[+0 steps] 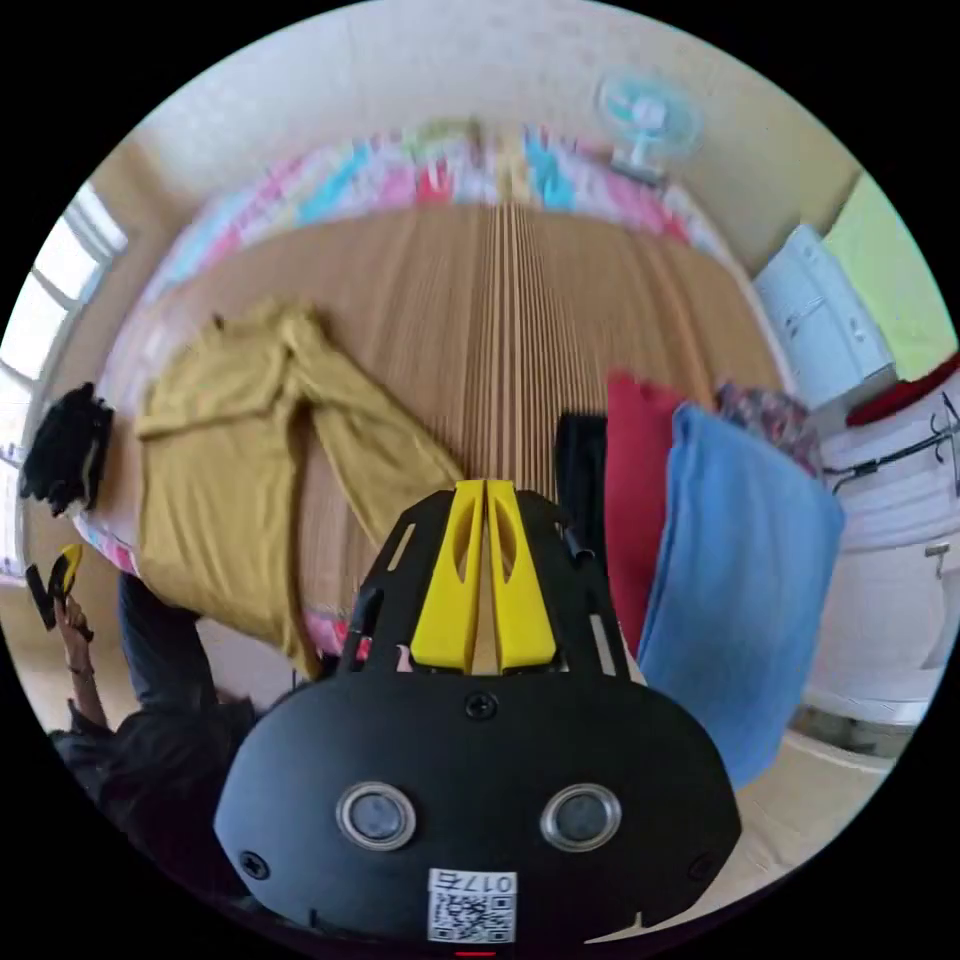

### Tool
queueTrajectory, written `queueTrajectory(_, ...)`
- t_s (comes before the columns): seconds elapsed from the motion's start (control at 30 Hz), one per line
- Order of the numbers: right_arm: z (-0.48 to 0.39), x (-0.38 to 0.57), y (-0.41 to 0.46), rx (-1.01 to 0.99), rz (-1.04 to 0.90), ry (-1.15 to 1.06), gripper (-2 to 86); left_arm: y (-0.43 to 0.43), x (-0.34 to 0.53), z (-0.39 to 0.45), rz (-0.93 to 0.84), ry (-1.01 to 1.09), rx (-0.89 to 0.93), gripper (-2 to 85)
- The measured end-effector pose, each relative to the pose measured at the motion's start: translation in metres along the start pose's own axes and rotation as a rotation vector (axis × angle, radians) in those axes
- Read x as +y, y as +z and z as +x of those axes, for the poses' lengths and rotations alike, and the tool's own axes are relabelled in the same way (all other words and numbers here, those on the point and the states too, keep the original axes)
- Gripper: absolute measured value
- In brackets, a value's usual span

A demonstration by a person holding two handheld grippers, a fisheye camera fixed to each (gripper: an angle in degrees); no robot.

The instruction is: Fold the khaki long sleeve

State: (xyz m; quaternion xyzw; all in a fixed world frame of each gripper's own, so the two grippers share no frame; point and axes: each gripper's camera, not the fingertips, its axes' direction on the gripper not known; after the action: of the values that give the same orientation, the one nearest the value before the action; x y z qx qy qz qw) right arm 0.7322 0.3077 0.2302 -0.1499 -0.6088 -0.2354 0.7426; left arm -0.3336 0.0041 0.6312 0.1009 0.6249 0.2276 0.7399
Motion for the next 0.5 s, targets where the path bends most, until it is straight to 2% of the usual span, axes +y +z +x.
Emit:
queueTrajectory(0.03, -0.005, 0.014, -0.021, -0.012, 0.108, -0.007, 1.0, -0.002, 0.001, -0.001, 0.013, -0.003, -0.001, 10.1)
queueTrajectory(0.1, -0.024, 0.087, -0.065, -0.006, 0.447, 0.045, 1.4, -0.003, 0.003, -0.004, 0.032, -0.011, -0.001, 10.1)
queueTrajectory(0.17, -0.025, 0.117, -0.051, 0.038, 0.502, 0.117, 2.1, 0.003, 0.004, -0.011, 0.025, -0.037, 0.004, 10.1)
queueTrajectory(0.23, -0.010, 0.113, -0.017, 0.062, 0.397, 0.172, 3.3, 0.012, 0.000, -0.014, -0.010, -0.044, 0.022, 10.1)
queueTrajectory(0.3, 0.016, 0.082, 0.037, 0.000, 0.167, 0.142, 9.3, 0.021, -0.007, -0.012, -0.042, -0.035, 0.037, 10.1)
queueTrajectory(0.37, 0.034, 0.058, 0.080, -0.055, -0.018, 0.142, 11.6, 0.023, -0.012, -0.003, -0.027, -0.016, 0.044, 10.1)
queueTrajectory(0.47, 0.051, 0.039, 0.149, -0.071, -0.321, 0.133, 10.3, 0.016, -0.012, 0.006, 0.019, 0.000, 0.062, 10.1)
queueTrajectory(0.5, 0.053, 0.035, 0.156, -0.053, -0.340, 0.128, 8.2, 0.015, -0.012, 0.006, 0.024, 0.002, 0.060, 10.1)
